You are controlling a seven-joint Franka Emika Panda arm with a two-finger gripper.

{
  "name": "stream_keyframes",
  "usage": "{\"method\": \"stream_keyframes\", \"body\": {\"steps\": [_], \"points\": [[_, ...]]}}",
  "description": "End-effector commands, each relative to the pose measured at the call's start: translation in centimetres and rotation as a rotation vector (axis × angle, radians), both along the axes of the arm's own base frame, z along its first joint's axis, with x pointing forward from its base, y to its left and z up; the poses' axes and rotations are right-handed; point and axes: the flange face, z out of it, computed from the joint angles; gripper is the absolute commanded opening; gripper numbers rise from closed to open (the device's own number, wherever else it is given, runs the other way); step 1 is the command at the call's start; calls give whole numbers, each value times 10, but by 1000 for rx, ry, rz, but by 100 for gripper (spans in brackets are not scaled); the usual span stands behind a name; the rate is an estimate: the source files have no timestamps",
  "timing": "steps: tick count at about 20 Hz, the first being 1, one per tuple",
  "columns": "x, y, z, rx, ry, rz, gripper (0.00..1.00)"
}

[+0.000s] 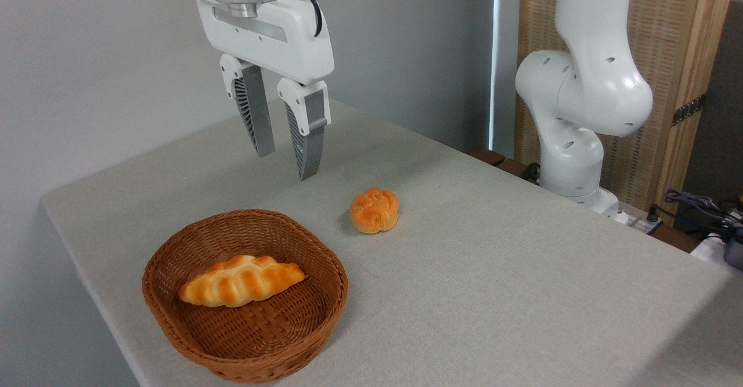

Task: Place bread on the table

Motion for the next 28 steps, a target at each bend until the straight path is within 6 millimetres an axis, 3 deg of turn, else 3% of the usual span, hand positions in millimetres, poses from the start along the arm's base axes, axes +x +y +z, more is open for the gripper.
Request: {"method": "stream_keyframes", "body": {"steps": [1,12,19,21,24,28], "points": [[-1,3,-4,13,32,17,100],[-4,2,-7,9,33,14,100],[-6,-14,-25,-27,-55,1,100],[0,-28,-32,-50,-110,-13,100],[9,-33,-50,-50,-220,-54,100],[14,-37,-78,-18,-233,-245,100]]}}
